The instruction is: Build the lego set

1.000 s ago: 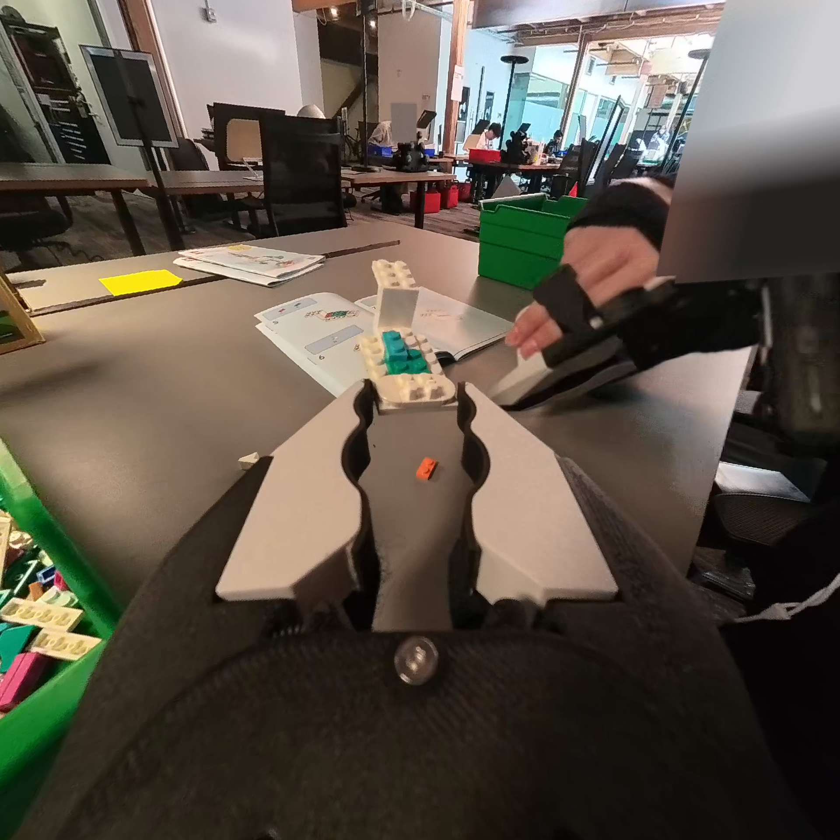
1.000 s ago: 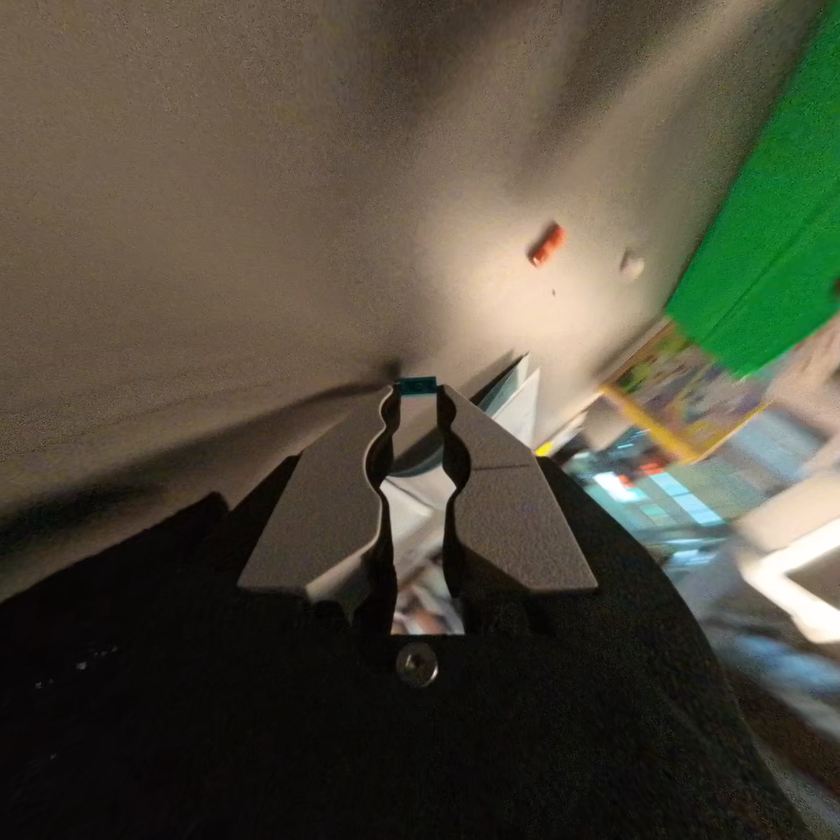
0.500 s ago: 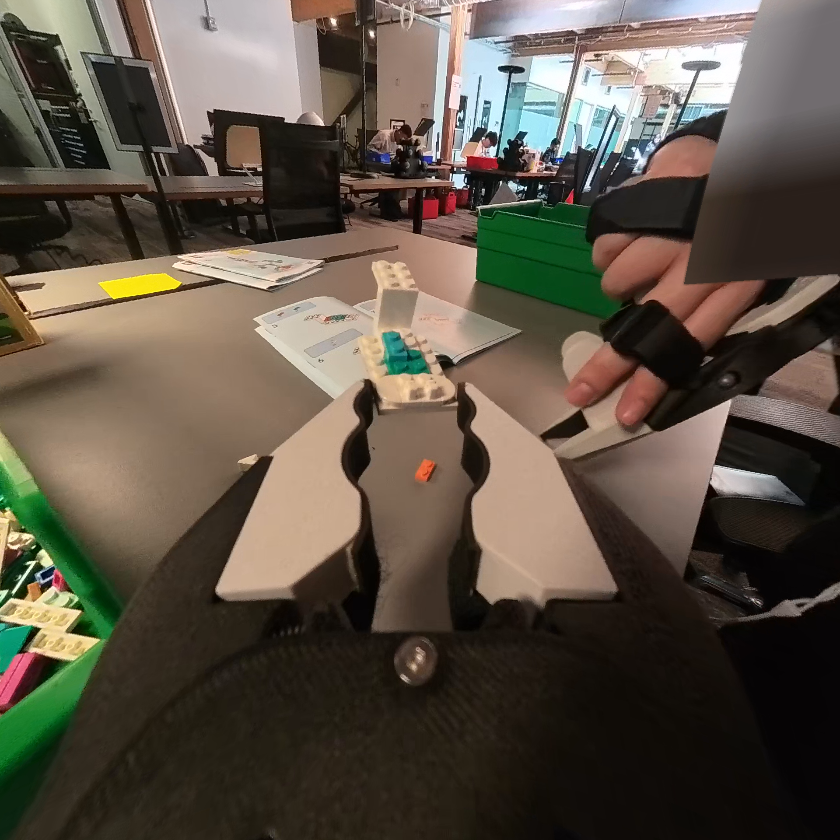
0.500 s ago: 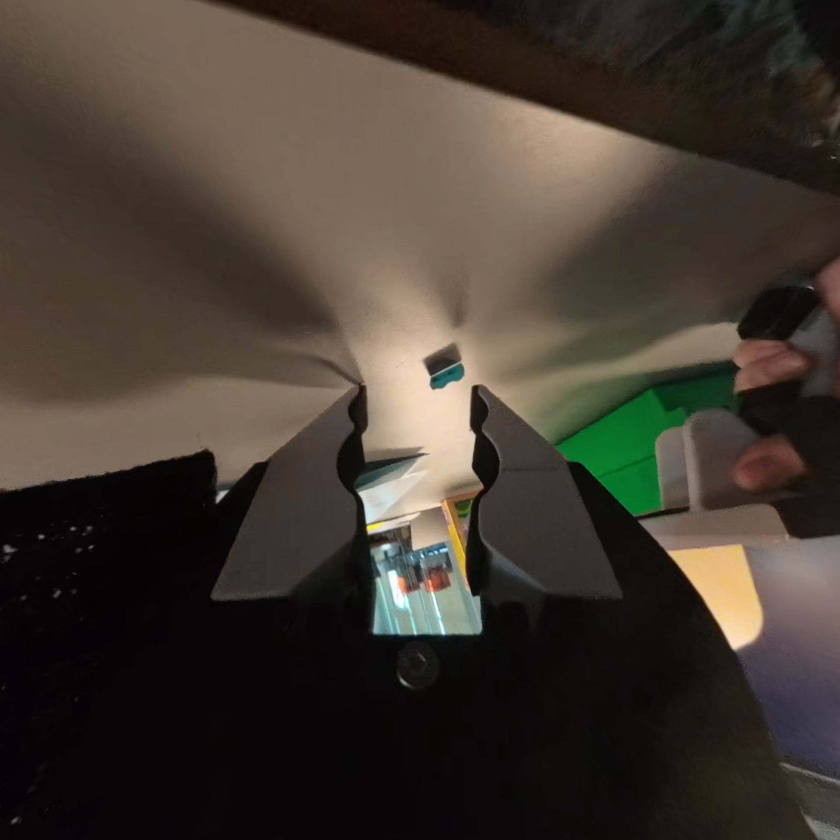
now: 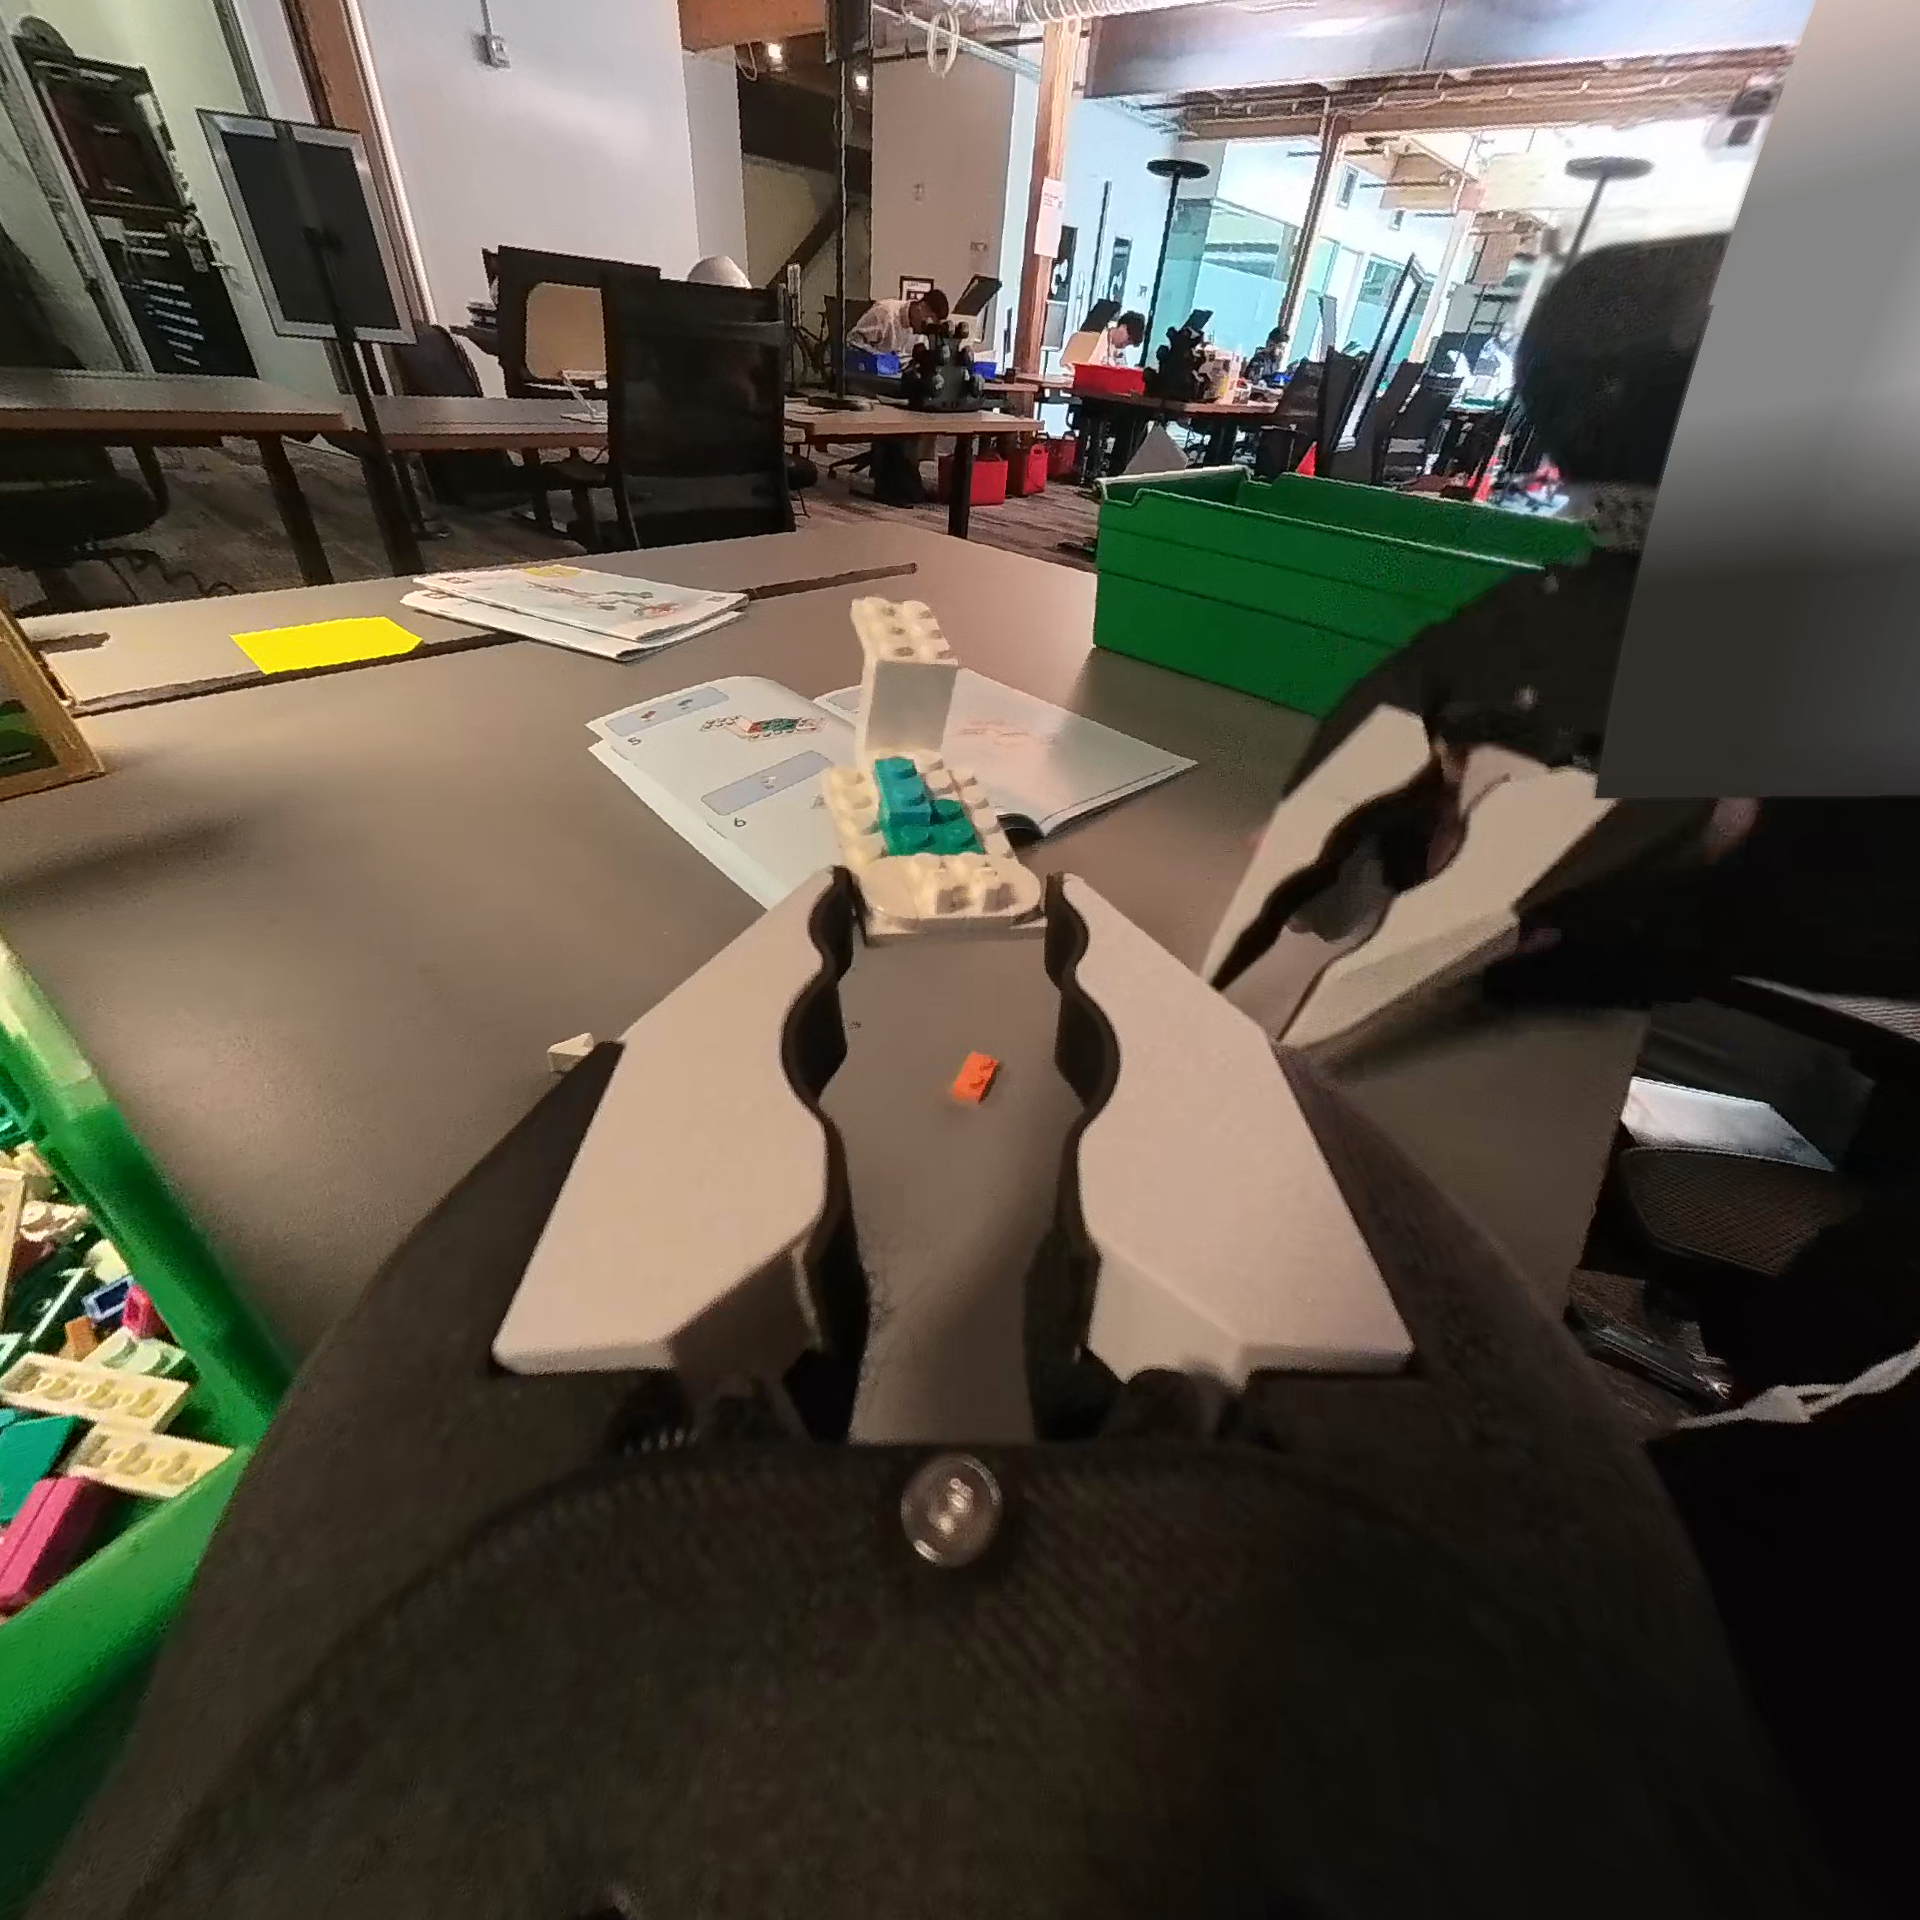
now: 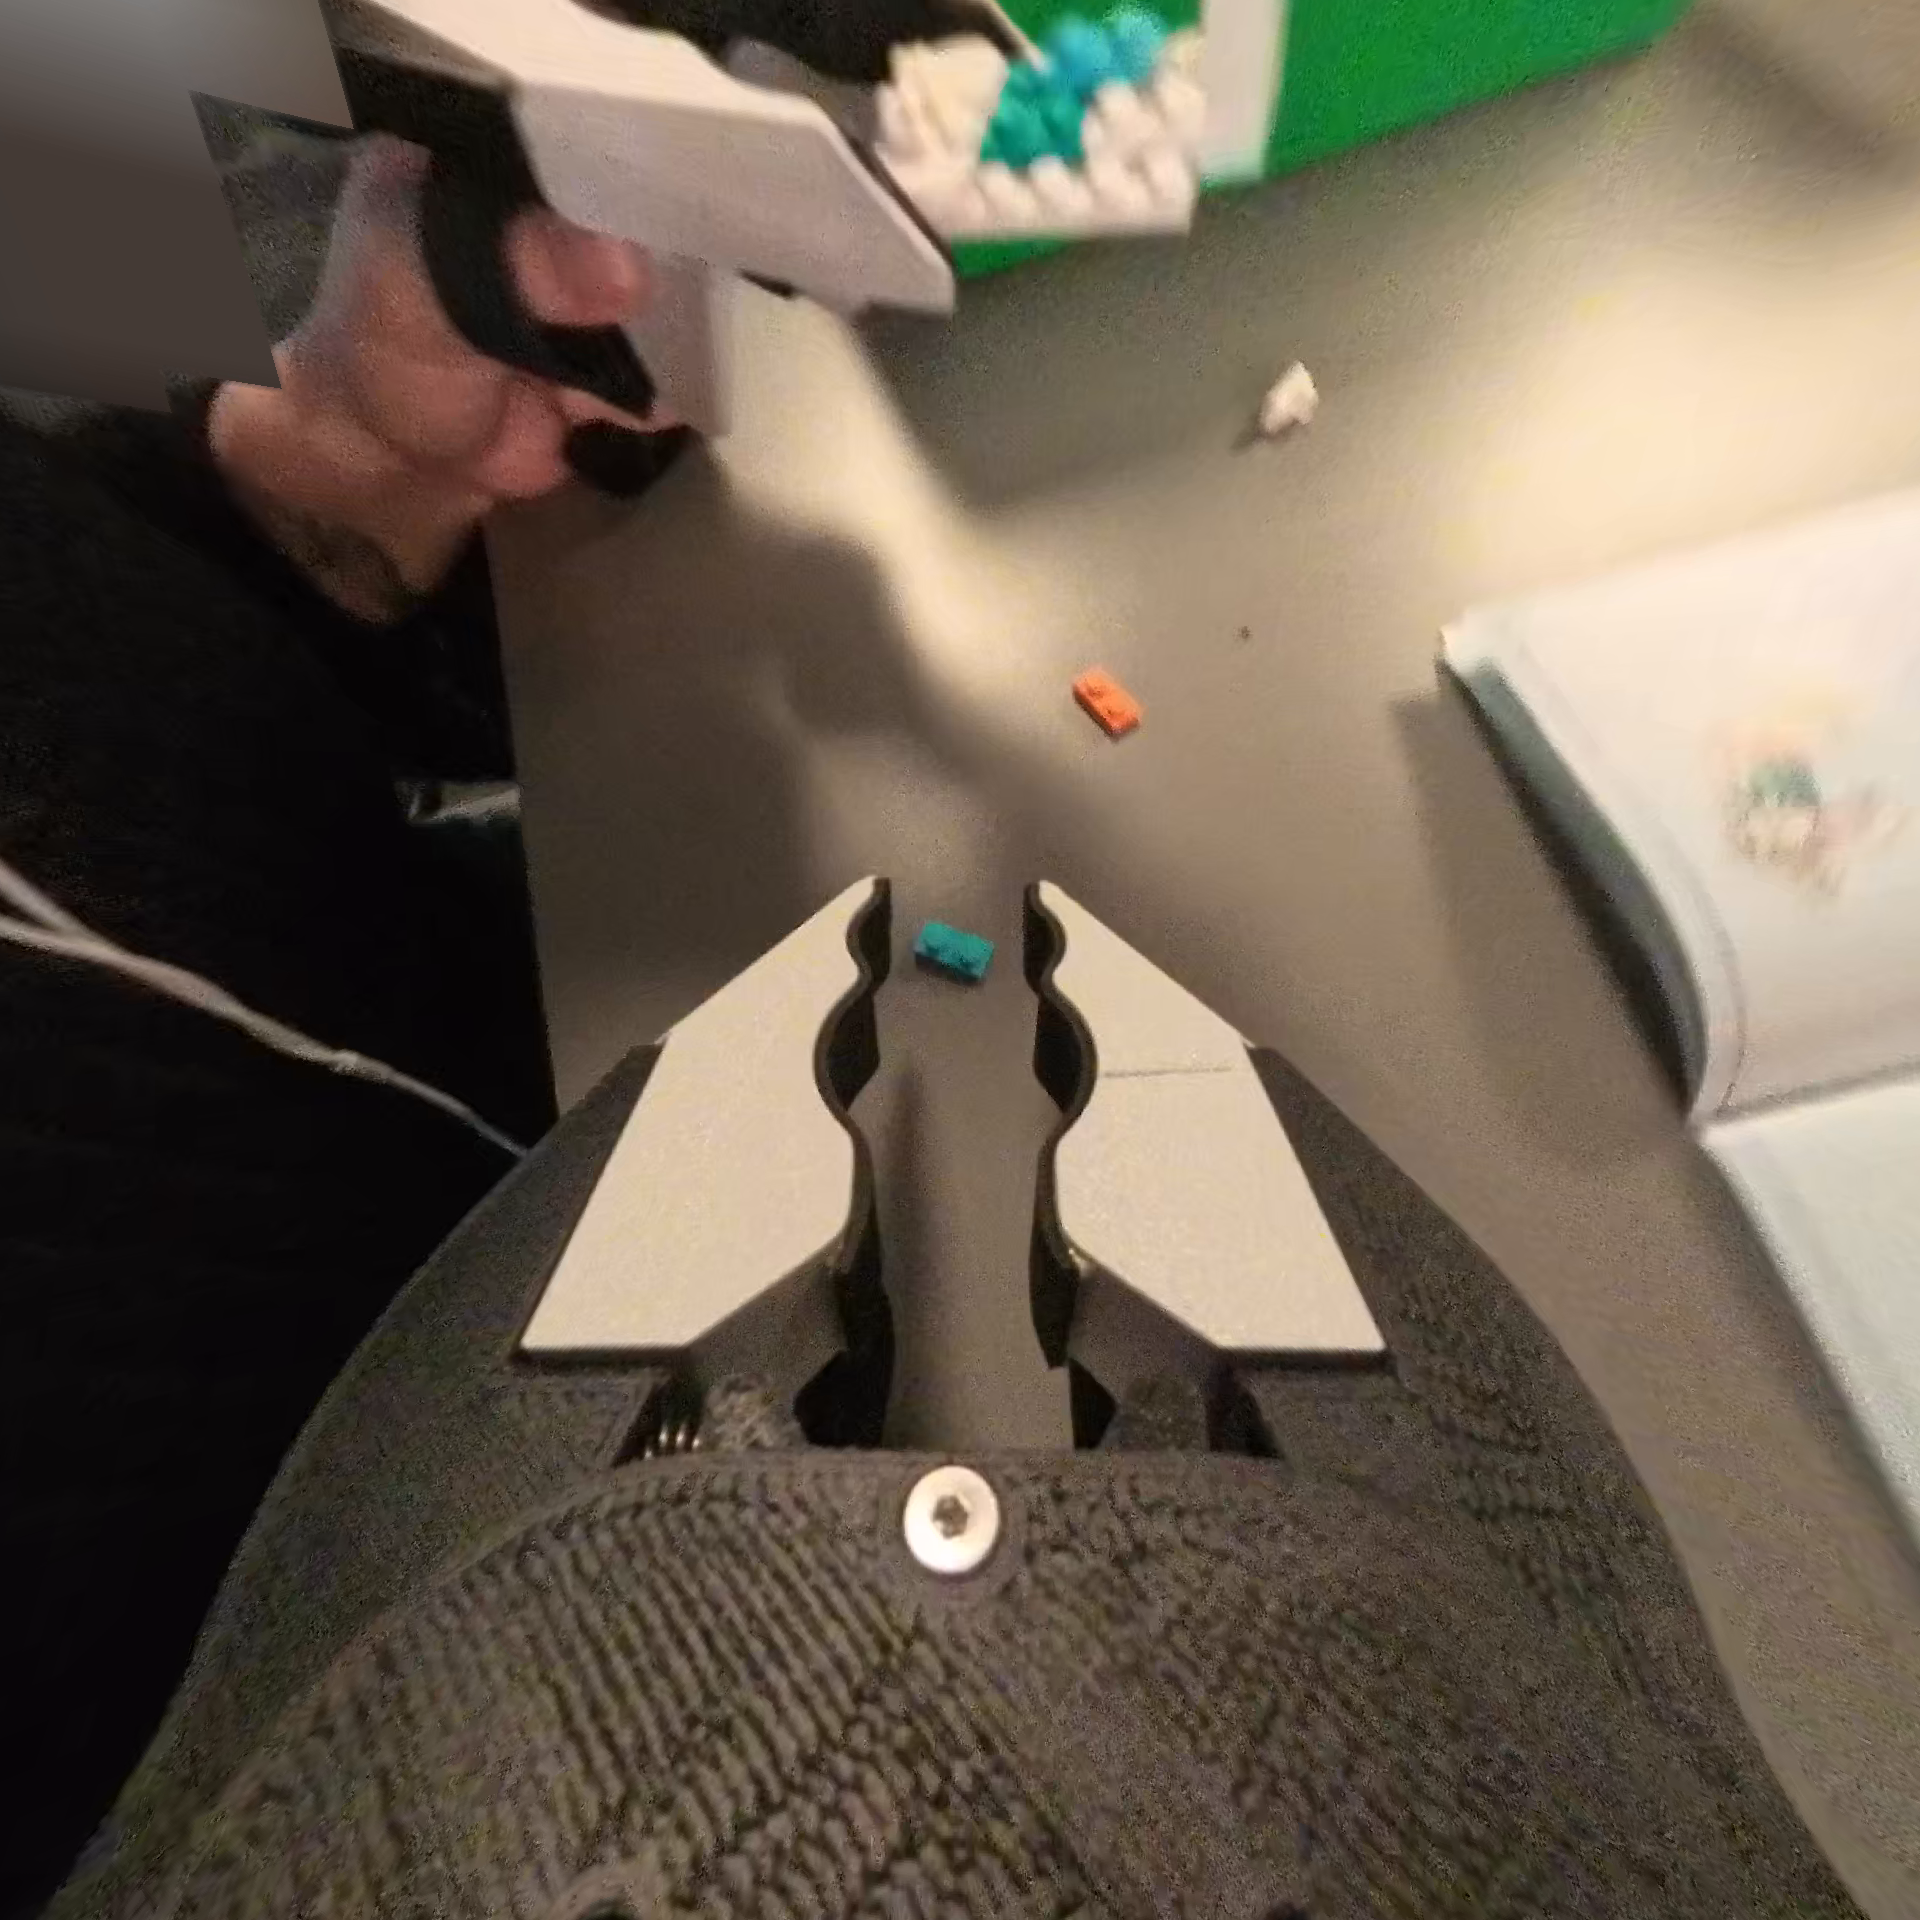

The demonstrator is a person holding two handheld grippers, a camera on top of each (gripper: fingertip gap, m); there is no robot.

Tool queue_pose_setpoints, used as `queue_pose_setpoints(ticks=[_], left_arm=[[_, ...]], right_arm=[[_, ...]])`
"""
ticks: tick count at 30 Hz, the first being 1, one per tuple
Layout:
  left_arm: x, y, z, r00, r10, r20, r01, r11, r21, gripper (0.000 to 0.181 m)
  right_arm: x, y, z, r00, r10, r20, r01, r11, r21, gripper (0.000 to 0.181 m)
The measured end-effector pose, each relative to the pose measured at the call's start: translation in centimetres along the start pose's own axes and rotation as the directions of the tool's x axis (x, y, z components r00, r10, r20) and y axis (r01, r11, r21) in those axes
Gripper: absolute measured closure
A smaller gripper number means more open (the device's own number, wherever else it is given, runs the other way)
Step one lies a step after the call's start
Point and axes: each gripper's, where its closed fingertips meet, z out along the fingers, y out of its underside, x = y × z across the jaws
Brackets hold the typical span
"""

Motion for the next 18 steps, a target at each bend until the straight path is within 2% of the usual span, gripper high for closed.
queue_pose_setpoints(ticks=[3,6,12,16,18], left_arm=[[-0.4,0.0,0.0,1.0,-0.005,0.028,0.005,1.0,-0.001,0.146],[-0.8,0.0,0.0,0.999,-0.015,0.052,0.015,1.0,0.0,0.146],[-0.8,-0.2,-0.2,0.999,-0.03,0.041,0.03,0.999,0.015,0.146],[-0.9,-0.1,-0.1,0.998,-0.024,0.055,0.024,1.0,0.013,0.146],[-0.3,-0.4,-0.1,0.998,-0.059,0.021,0.059,0.998,0.031,0.146]], right_arm=[[-0.2,1.8,0.5,0.993,0.065,-0.097,-0.065,0.998,0.003,0.154],[0.6,1.1,0.0,0.979,0.029,-0.203,-0.022,0.999,0.035,0.158],[0.3,1.9,1.0,0.984,0.043,-0.171,-0.05,0.998,-0.034,0.155],[0.3,1.7,1.2,0.985,0.024,-0.171,-0.031,0.999,-0.041,0.166],[0.8,1.3,1.0,0.983,0.004,-0.183,-0.011,0.999,-0.035,0.167]])
